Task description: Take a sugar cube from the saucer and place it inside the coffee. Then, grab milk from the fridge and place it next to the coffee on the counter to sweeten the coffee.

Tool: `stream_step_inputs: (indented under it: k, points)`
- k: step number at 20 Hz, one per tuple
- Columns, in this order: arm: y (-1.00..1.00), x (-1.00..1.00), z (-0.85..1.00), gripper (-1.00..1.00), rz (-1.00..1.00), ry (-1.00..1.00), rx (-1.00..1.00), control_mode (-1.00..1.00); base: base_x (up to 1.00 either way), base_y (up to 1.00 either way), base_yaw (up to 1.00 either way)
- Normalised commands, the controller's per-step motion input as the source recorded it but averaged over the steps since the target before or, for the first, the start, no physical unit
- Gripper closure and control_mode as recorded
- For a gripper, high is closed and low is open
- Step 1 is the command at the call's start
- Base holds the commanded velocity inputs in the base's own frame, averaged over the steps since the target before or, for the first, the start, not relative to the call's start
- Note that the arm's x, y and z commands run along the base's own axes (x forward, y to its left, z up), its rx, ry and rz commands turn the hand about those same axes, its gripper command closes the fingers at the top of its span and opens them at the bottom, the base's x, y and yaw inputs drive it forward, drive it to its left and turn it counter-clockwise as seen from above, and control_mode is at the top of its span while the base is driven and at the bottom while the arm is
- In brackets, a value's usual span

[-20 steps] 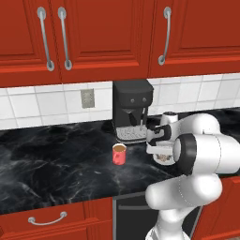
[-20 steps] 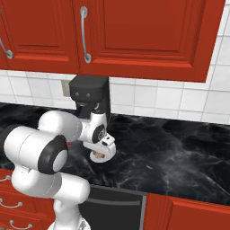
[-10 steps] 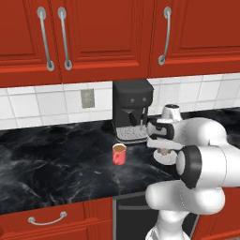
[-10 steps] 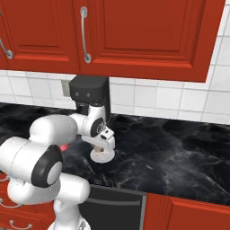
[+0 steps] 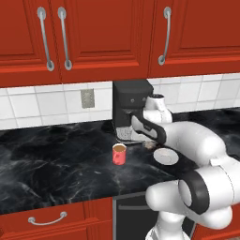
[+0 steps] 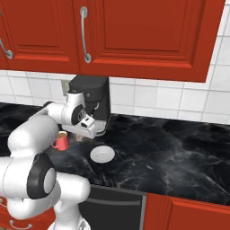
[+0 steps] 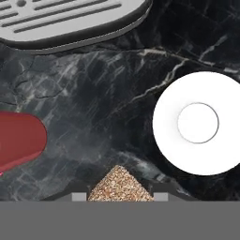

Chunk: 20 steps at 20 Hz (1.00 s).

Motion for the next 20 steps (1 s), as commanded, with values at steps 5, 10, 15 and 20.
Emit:
stream_step_inputs:
  k: [5,10,15,20]
  points:
    - [1.00,0.27,0.20,1.00,0.14,0.00,-0.08,-1.00,0.00,0.00,0.00]
    - [0.67,0.46,-0.02,1.00,0.10,0.00,-0.10,-1.00,0.00,0.00,0.00]
    - [0.31,0.35,-0.01,1.00,0.04,0.01,-0.02,-1.00,0.00,0.00,0.00]
    - [0.04,0.02,-0.40,1.00,0.00,0.02,0.00,-1.00,0.00,0.00,0.00]
